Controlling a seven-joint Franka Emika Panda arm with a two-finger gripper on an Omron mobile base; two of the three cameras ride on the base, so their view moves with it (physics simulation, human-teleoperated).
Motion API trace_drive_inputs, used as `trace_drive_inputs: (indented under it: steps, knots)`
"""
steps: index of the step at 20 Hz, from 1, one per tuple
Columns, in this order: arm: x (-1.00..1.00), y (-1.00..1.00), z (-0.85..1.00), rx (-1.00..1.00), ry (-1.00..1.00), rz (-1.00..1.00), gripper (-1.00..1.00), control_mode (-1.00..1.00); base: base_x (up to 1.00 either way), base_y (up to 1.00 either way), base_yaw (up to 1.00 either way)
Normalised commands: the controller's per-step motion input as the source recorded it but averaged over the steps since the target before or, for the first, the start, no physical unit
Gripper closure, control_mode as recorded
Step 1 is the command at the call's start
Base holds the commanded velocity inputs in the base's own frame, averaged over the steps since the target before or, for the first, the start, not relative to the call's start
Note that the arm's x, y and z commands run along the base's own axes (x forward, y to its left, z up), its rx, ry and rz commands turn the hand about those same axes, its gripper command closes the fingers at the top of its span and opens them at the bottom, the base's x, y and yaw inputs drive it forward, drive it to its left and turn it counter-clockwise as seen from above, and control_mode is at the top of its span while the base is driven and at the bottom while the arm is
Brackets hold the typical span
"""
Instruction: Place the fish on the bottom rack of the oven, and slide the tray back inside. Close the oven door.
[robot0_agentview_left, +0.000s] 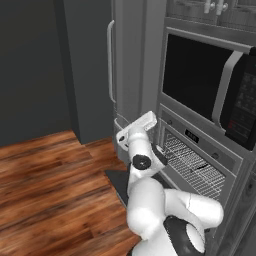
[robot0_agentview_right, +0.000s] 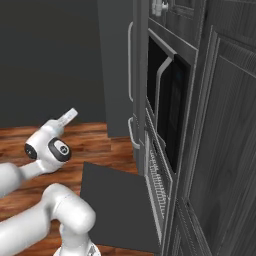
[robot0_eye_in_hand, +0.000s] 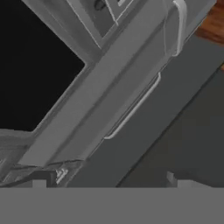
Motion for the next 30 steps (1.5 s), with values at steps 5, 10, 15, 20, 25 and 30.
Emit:
trace_drive_inputs:
  steps: [5,10,15,20,25,30]
  knots:
    - [-0.06,0.37,0.16,-0.66,0.4,-0.06,-1.0,-1.0,0.0,0.0,0.0]
    - [-0.25,0.46,0.05,-0.64,0.35,-0.1,-1.0,-1.0,0.0,0.0,0.0]
    - [-0.57,0.63,0.0,-0.63,0.21,-0.15,-1.0,-1.0,0.0,0.0,0.0]
    - [-0.72,0.89,-0.14,-0.59,0.16,-0.23,-1.0,-1.0,0.0,0.0,0.0]
    - [-0.42,0.93,-0.25,-0.52,0.28,-0.26,-1.0,-1.0,0.0,0.0,0.0]
    - [-0.15,0.68,-0.4,-0.42,0.25,-0.3,-1.0,-1.0,0.0,0.0,0.0]
